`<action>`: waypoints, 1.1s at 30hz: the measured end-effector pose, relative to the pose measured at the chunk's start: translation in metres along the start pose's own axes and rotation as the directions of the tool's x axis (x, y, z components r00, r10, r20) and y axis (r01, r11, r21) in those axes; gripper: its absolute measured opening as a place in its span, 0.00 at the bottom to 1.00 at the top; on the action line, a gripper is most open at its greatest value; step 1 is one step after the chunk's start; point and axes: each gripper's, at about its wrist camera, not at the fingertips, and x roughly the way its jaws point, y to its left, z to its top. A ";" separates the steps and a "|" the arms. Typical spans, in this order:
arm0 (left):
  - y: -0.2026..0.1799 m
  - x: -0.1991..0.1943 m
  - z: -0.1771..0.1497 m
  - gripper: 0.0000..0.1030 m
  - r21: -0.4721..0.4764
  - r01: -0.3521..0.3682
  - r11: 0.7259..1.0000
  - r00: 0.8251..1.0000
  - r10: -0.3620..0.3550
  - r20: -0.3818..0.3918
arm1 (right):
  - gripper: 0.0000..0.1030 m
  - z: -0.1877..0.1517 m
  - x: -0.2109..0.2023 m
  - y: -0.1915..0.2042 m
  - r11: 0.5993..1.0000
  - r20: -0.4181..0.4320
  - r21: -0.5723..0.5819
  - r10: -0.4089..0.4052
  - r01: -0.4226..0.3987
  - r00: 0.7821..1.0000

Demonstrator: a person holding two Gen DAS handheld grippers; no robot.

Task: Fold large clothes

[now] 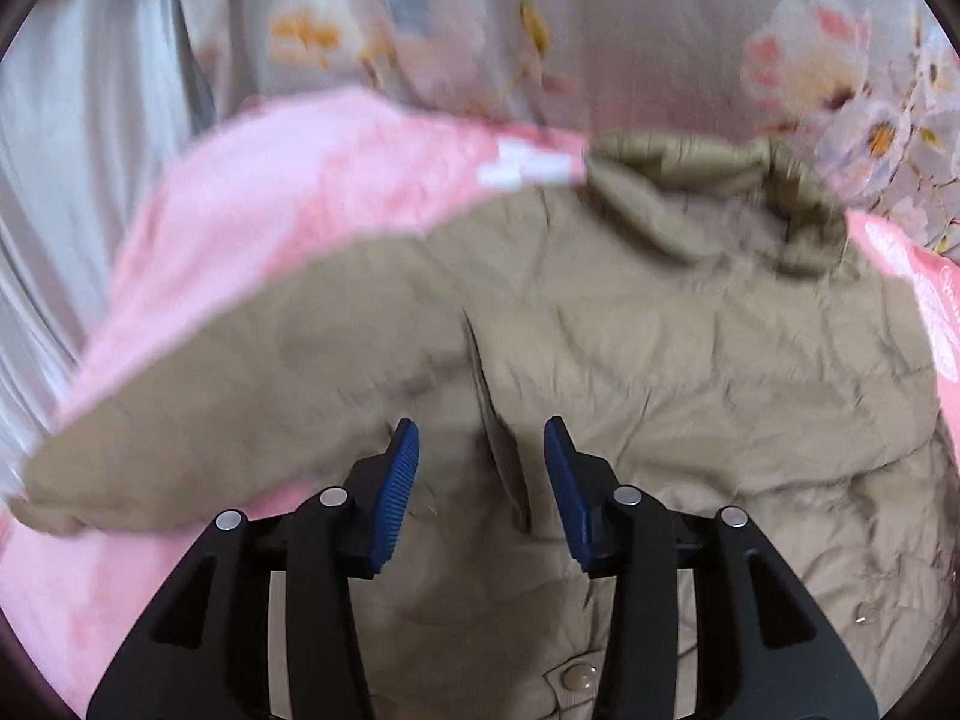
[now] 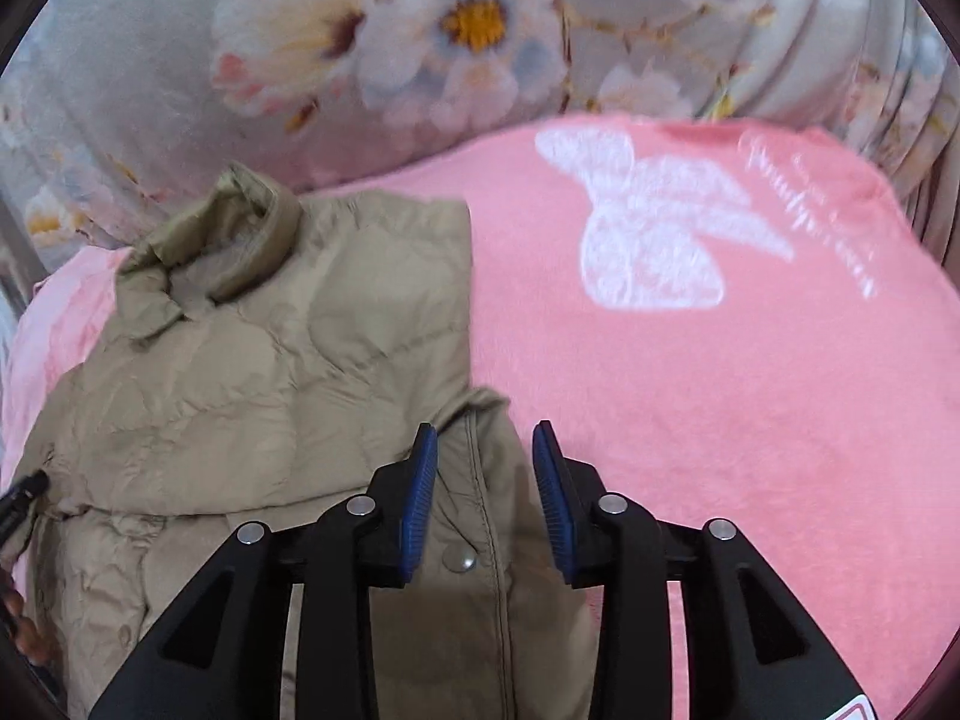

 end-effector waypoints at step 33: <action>-0.098 0.068 -0.025 0.62 0.064 -0.021 0.998 0.999 0.024 -0.033 | 0.33 -0.040 0.085 0.132 0.973 -0.004 -0.225 0.045 -0.045 0.999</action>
